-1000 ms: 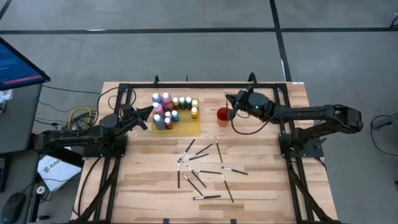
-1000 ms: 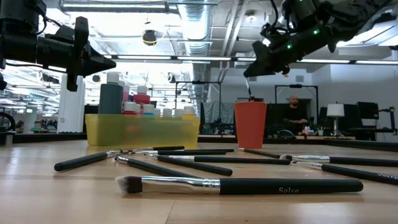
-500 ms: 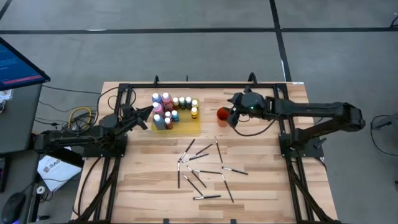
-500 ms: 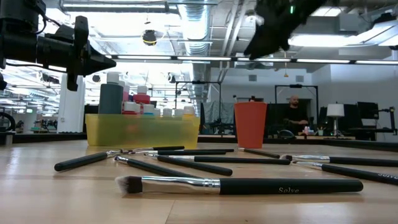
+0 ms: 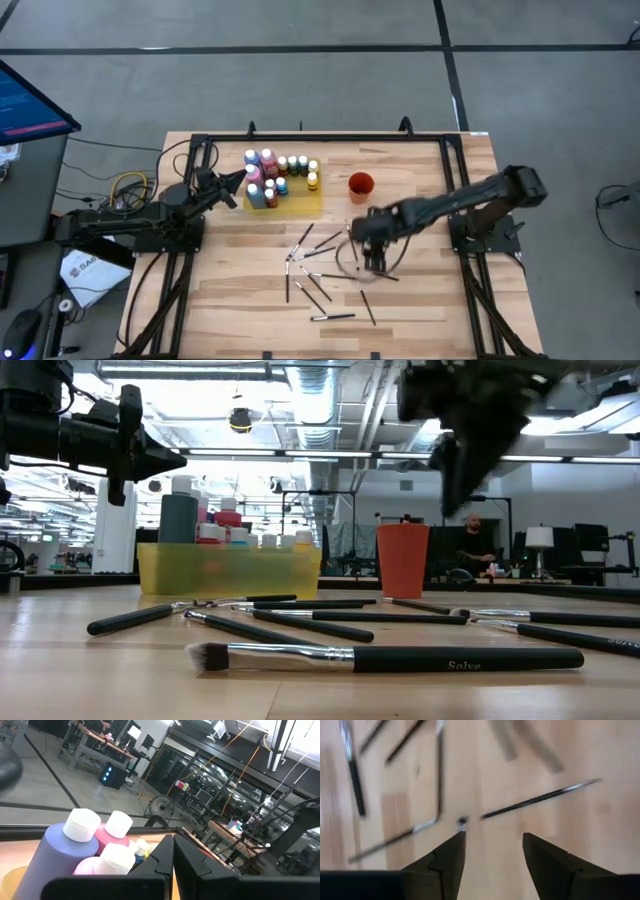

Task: Pick & Place Paint Supplies
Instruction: Put the silver paint brush into the cup

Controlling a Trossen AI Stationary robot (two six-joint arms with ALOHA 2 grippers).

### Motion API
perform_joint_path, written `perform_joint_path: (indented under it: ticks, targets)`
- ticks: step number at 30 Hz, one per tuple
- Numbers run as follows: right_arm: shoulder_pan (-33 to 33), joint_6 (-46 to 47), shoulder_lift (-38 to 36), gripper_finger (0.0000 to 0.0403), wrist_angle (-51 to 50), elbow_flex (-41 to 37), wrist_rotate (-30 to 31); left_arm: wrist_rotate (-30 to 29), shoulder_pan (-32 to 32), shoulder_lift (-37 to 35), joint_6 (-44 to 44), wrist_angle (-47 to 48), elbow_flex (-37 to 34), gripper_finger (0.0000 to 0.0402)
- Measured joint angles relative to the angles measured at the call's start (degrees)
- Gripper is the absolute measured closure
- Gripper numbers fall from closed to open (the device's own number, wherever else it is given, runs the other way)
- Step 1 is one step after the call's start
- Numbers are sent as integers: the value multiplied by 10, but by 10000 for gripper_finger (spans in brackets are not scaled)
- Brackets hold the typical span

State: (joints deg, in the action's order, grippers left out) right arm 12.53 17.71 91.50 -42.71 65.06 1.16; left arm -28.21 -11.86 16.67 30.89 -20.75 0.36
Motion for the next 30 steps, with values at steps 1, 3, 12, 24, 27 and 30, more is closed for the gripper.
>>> perform_joint_path:
  ticks: [1, 3, 12, 24, 27, 30]
  targets:
    - [10, -7, 17, 205, 1, 0, -2, 0, 0, 0, 0, 0, 0, 400]
    - [25, -10, 46, 192, 5, 0, -2, 0, 0, 0, 0, 0, 0, 400]
    - [37, -33, 118, 165, 51, 12, -1, 0, 0, 0, 0, -2, 0, 400]
    - [32, -74, 176, 177, 57, 28, -1, 0, 0, 0, 0, -4, 0, 400]
    - [30, -77, 177, 178, 61, 28, 0, 0, 0, 0, 0, -4, 0, 400]
    - [29, -80, 177, 178, 64, 28, 3, 0, 0, 0, 0, -4, 0, 400]
